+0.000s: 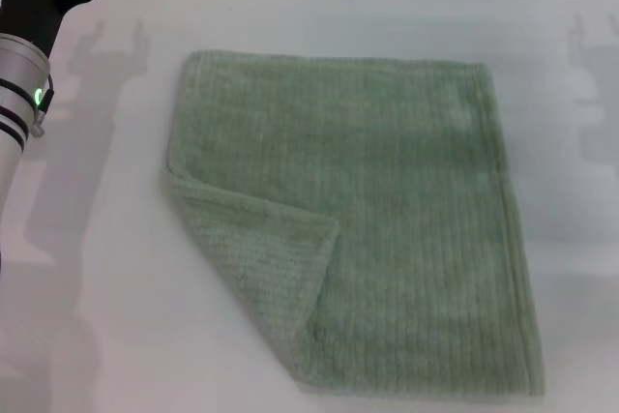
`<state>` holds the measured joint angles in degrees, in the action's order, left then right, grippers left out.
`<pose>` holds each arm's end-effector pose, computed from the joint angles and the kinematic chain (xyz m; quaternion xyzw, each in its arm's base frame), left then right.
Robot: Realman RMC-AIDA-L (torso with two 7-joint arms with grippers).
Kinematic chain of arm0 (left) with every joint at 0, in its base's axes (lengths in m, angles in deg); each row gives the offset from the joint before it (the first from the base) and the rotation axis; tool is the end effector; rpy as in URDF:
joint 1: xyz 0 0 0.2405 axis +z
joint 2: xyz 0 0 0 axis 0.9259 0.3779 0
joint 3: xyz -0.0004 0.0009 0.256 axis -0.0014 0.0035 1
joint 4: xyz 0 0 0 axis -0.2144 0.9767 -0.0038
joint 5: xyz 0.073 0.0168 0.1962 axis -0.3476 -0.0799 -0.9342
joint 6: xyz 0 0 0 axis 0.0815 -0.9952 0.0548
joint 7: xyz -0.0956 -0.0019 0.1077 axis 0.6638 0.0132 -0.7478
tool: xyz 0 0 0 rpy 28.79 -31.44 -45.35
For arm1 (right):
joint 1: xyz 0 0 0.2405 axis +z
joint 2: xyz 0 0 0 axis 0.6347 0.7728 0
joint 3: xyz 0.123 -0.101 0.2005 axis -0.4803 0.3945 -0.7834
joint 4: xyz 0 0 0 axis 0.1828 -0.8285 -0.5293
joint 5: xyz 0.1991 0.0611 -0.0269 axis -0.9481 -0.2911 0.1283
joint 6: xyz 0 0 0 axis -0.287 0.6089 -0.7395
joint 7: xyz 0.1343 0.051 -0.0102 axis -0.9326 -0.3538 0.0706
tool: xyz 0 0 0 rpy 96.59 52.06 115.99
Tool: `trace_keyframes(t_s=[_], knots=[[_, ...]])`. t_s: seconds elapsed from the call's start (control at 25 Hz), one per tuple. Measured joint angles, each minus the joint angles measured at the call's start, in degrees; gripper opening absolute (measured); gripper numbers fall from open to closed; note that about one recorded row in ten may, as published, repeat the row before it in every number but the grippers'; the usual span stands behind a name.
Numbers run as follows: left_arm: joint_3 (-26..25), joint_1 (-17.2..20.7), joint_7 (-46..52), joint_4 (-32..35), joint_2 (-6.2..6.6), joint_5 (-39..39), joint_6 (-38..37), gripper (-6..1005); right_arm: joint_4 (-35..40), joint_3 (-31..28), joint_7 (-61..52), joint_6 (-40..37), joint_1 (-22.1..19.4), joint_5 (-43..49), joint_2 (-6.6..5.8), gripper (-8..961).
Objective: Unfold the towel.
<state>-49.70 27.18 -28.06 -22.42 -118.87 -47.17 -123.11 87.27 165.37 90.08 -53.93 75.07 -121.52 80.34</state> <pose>-0.2968 0.4050 0.0119 -0.6465 -0.2738 -0.3326 0.6297 0.2862 0.4069 0.0220 -0.6455 0.1830 0.2775 0.6876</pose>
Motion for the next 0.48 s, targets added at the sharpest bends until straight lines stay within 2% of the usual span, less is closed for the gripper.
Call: trace_keyframes(t_s=[0.4, 0.48], knots=[[-0.1, -0.1, -0.1, 0.2, 0.00, 0.0, 0.0, 533, 3.1, -0.1, 0.0, 4.8, 0.0, 3.6, -0.12, 343], [-0.1, 0.0, -0.2, 0.4, 0.02, 0.0, 0.0, 533, 5.5, -0.4, 0.0, 7.4, -0.7, 4.8, -0.12, 199]])
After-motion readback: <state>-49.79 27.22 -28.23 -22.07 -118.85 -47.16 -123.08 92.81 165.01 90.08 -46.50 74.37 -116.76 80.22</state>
